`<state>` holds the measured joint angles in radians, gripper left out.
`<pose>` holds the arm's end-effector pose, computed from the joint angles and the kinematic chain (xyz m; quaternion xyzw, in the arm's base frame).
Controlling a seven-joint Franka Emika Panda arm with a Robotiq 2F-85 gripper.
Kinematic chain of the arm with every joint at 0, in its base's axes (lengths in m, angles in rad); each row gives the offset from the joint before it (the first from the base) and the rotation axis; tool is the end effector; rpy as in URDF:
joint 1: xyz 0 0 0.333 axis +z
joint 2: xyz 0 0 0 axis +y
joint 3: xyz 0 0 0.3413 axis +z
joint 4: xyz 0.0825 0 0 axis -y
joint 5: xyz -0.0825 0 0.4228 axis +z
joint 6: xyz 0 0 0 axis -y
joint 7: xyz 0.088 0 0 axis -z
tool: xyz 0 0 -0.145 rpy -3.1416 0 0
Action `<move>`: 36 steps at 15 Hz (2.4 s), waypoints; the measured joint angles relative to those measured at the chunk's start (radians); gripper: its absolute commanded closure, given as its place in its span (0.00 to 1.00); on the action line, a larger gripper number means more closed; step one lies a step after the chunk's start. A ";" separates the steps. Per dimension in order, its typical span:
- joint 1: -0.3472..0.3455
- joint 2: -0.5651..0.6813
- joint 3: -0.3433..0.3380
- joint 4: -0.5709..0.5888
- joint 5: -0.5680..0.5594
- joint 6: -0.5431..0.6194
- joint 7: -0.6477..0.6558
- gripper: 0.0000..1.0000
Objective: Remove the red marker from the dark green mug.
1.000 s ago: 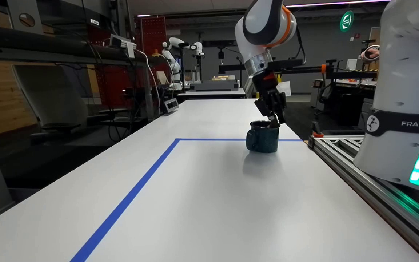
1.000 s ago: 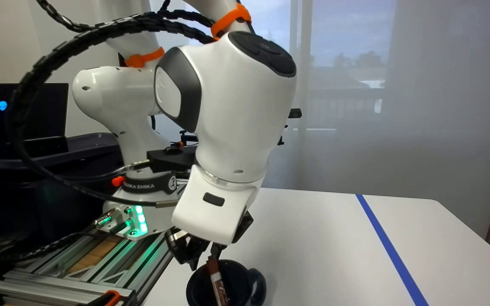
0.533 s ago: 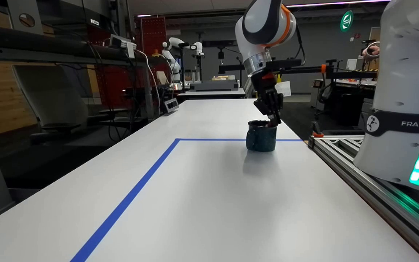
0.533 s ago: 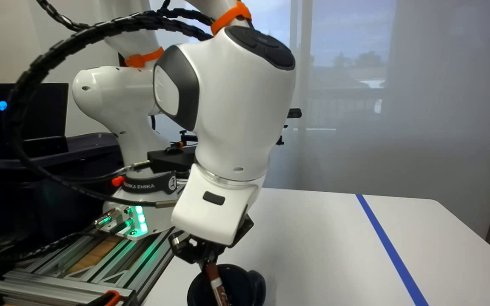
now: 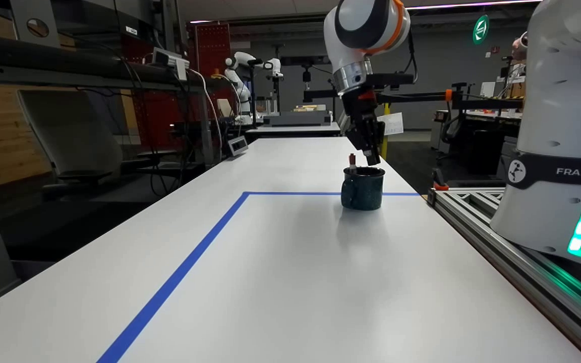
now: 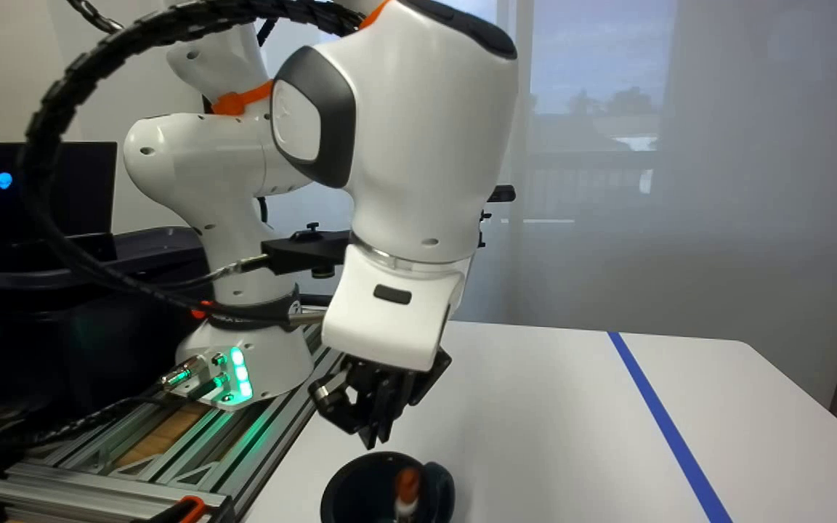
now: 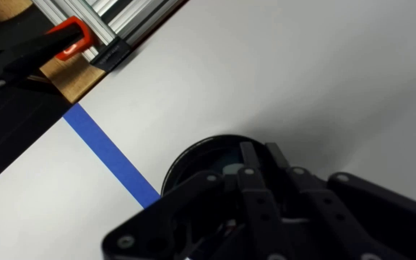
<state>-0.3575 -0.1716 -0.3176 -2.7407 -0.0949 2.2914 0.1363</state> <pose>0.2875 -0.2256 0.2061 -0.9253 0.3517 0.1376 0.0331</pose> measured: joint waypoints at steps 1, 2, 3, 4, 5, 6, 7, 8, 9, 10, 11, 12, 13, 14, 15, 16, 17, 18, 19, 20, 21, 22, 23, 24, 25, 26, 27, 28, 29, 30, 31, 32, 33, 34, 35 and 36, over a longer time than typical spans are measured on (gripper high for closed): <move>0.000 -0.023 0.008 0.000 -0.003 -0.002 0.000 0.96; 0.001 -0.048 0.016 0.000 -0.007 -0.006 0.001 0.96; 0.000 -0.075 0.025 0.000 -0.010 -0.014 0.001 0.96; 0.001 -0.102 0.034 0.000 -0.011 -0.023 0.002 0.96; 0.001 -0.129 0.043 0.000 -0.011 -0.034 0.002 0.96; 0.001 -0.153 0.052 0.000 -0.011 -0.046 0.002 0.96; 0.001 -0.174 0.058 0.000 -0.011 -0.059 0.002 0.61; 0.001 -0.189 0.064 -0.001 -0.011 -0.068 0.002 0.60; 0.001 -0.200 0.067 -0.001 -0.010 -0.079 0.001 0.53; 0.001 -0.206 0.067 -0.001 -0.010 -0.087 0.001 0.46; -0.002 -0.207 0.069 -0.001 -0.018 -0.089 0.006 0.38; -0.005 -0.207 0.073 -0.001 -0.028 -0.090 0.015 0.31; -0.008 -0.206 0.077 -0.001 -0.044 -0.090 0.027 0.24; -0.011 -0.206 0.084 -0.001 -0.062 -0.090 0.042 0.16; -0.013 -0.205 0.093 -0.001 -0.083 -0.089 0.059 0.09; -0.014 -0.204 0.103 -0.001 -0.104 -0.089 0.079 0.01; -0.015 -0.203 0.115 -0.001 -0.124 -0.089 0.098 0.00; -0.015 -0.202 0.126 -0.001 -0.141 -0.089 0.117 0.00; -0.016 -0.199 0.137 -0.002 -0.159 -0.089 0.136 0.00; -0.017 -0.194 0.146 -0.002 -0.178 -0.089 0.155 0.00; -0.018 -0.187 0.153 -0.003 -0.198 -0.089 0.172 0.00; -0.020 -0.179 0.159 -0.003 -0.221 -0.089 0.193 0.00; -0.024 -0.169 0.164 -0.004 -0.246 -0.089 0.215 0.00; -0.027 -0.159 0.166 -0.005 -0.269 -0.089 0.237 0.01; -0.030 -0.148 0.166 -0.005 -0.289 -0.089 0.256 0.00; -0.034 -0.137 0.166 -0.006 -0.304 -0.089 0.271 0.00; -0.036 -0.125 0.164 -0.006 -0.312 -0.089 0.280 0.00; -0.037 -0.113 0.161 -0.006 -0.315 -0.089 0.285 0.00; -0.037 -0.101 0.158 -0.006 -0.316 -0.087 0.286 0.00; -0.037 -0.090 0.153 -0.006 -0.316 -0.084 0.286 0.00; -0.037 -0.080 0.148 -0.006 -0.315 -0.079 0.286 0.00; -0.037 -0.070 0.141 -0.006 -0.314 -0.073 0.286 0.00; -0.037 -0.062 0.132 -0.006 -0.306 -0.067 0.286 0.00; -0.037 -0.055 0.123 -0.006 -0.292 -0.058 0.285 0.00; -0.036 -0.047 0.110 -0.006 -0.262 -0.048 0.273 0.00; -0.034 -0.041 0.096 -0.006 -0.226 -0.037 0.259 0.00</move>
<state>-0.3919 -0.2121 -0.2215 -2.7471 -0.3213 2.2547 0.3949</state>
